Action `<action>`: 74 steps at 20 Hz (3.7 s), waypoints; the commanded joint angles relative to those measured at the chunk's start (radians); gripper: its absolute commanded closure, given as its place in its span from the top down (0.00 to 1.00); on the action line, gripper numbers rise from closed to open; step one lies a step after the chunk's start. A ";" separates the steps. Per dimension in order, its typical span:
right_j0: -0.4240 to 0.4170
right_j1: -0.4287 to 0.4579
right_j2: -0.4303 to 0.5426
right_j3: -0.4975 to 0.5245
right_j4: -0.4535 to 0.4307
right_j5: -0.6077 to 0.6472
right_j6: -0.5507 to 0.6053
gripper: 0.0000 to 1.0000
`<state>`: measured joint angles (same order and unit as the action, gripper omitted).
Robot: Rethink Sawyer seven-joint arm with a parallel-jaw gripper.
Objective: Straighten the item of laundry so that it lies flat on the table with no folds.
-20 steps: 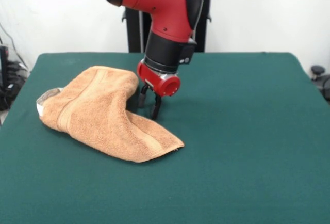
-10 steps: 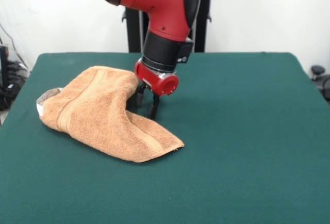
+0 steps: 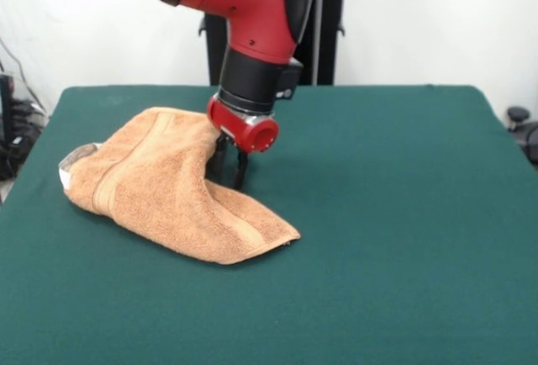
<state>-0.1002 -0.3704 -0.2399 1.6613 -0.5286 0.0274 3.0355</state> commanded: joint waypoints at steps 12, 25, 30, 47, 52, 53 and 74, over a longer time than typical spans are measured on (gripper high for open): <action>-0.200 -0.039 0.062 0.129 -0.199 0.140 -0.182 1.00; -0.265 -0.006 0.130 0.088 -0.267 0.109 -0.124 1.00; -0.221 0.088 0.088 0.016 -0.267 0.022 -0.050 1.00; -0.174 0.200 -0.004 -0.204 -0.319 0.044 -0.135 1.00; -0.203 0.220 0.006 -0.253 -0.363 0.051 -0.158 1.00; -0.206 0.227 0.004 -0.262 -0.370 0.047 -0.156 1.00; -0.248 0.291 0.005 -0.434 -0.483 0.003 -0.154 1.00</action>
<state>-0.2375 -0.3107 -0.3609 1.6450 -0.9656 -0.0199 3.0353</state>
